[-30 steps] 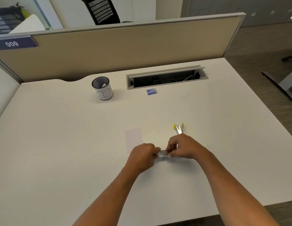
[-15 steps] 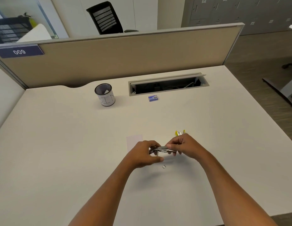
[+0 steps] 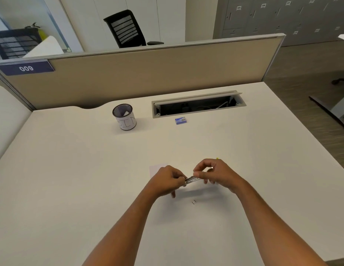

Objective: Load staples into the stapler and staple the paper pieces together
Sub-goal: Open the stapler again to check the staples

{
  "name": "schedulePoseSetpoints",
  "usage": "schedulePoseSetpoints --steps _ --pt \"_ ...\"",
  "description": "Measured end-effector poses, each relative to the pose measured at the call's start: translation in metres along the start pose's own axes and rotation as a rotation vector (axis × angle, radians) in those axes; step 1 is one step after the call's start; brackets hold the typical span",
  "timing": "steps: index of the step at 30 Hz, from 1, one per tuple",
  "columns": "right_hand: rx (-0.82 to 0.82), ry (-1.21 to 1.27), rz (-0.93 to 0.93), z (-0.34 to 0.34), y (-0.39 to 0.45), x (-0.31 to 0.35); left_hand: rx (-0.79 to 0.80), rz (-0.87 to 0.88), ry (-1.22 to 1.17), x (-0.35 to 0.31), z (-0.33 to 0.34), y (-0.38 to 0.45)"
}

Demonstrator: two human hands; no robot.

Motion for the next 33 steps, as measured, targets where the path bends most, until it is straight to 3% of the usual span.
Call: schedulePoseSetpoints --steps 5,12,20,30,33 --pt "0.038 -0.327 -0.029 0.007 0.008 -0.001 -0.05 0.005 0.014 0.009 -0.002 0.001" --pt "0.068 -0.755 -0.039 0.031 0.01 -0.01 -0.194 0.033 0.426 0.024 0.011 -0.005" --pt "0.017 -0.779 -0.079 0.033 0.003 -0.02 -0.251 0.186 0.581 0.021 0.026 -0.007" --pt "0.009 -0.931 -0.108 0.041 -0.005 -0.013 -0.295 0.16 0.383 0.022 0.032 -0.009" --pt "-0.073 -0.94 -0.213 0.041 -0.013 -0.003 -0.284 0.166 0.408 0.019 0.032 -0.007"
Point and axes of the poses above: each hand's wrist, its own y-axis towards the middle knuckle, its own z-axis out of the palm, x = y × z, the point moved 7 cm from there along y, towards the middle knuckle, and after that the axes turned 11 degrees about x, right-handed, at the moved point
